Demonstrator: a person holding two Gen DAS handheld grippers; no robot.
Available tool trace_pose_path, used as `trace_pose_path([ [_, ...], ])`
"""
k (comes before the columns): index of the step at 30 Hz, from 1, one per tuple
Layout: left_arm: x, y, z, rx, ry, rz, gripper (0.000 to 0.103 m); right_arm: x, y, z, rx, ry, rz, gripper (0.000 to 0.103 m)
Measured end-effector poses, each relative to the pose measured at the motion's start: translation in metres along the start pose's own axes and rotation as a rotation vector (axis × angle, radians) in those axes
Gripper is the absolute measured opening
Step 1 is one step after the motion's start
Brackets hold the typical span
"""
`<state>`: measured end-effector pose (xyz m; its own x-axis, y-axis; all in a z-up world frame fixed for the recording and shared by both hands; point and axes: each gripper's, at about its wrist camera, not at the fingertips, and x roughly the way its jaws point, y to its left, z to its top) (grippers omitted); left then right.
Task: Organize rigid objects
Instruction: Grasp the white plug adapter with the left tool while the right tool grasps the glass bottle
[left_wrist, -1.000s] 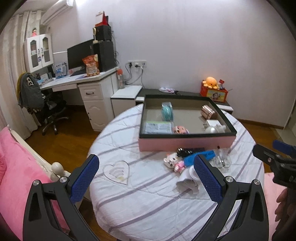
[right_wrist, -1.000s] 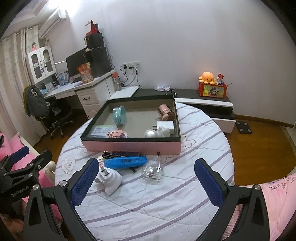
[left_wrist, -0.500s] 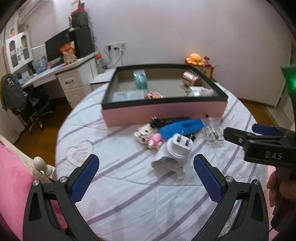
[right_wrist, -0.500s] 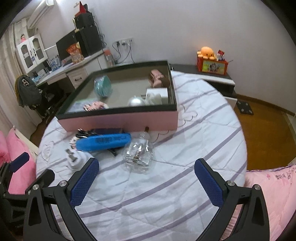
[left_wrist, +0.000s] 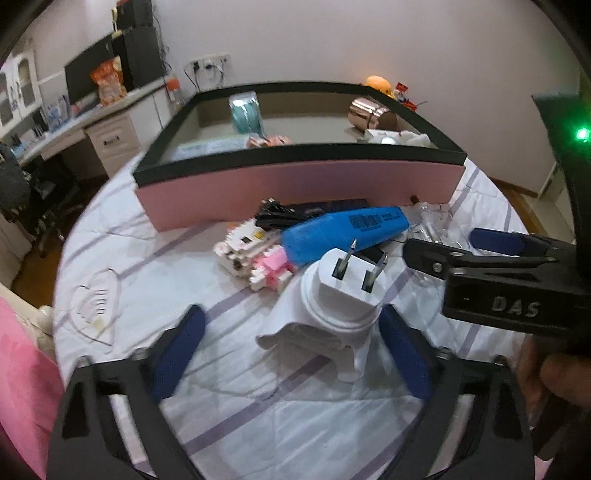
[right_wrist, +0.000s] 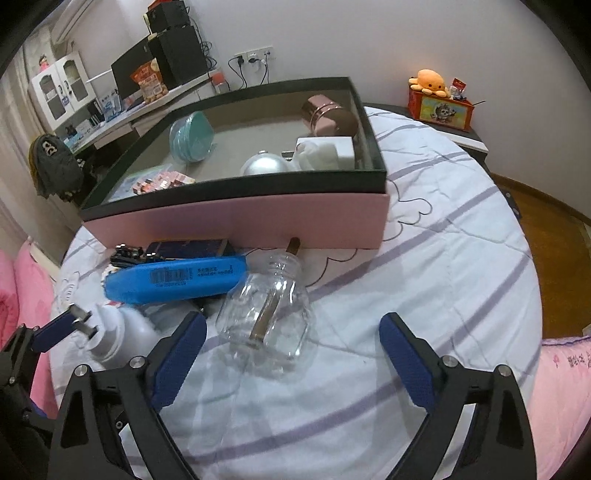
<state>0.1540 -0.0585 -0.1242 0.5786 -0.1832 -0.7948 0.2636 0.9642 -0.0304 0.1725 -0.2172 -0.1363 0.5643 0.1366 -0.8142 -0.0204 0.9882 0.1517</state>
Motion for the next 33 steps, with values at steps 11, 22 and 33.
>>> trace_pose_path([
  [11, 0.004, 0.004, -0.001, -0.037, 0.007, -0.077, 0.054, -0.001, 0.002, -0.001, -0.064, -0.036, -0.045, 0.051],
  [22, -0.017, 0.015, -0.007, -0.065, -0.010, -0.090, 0.053, -0.026, 0.001, -0.010, -0.050, -0.053, -0.017, 0.051],
  [33, -0.036, 0.030, -0.002, -0.103, -0.050, -0.107, 0.053, -0.055, 0.014, -0.004, -0.071, -0.100, 0.022, 0.051],
])
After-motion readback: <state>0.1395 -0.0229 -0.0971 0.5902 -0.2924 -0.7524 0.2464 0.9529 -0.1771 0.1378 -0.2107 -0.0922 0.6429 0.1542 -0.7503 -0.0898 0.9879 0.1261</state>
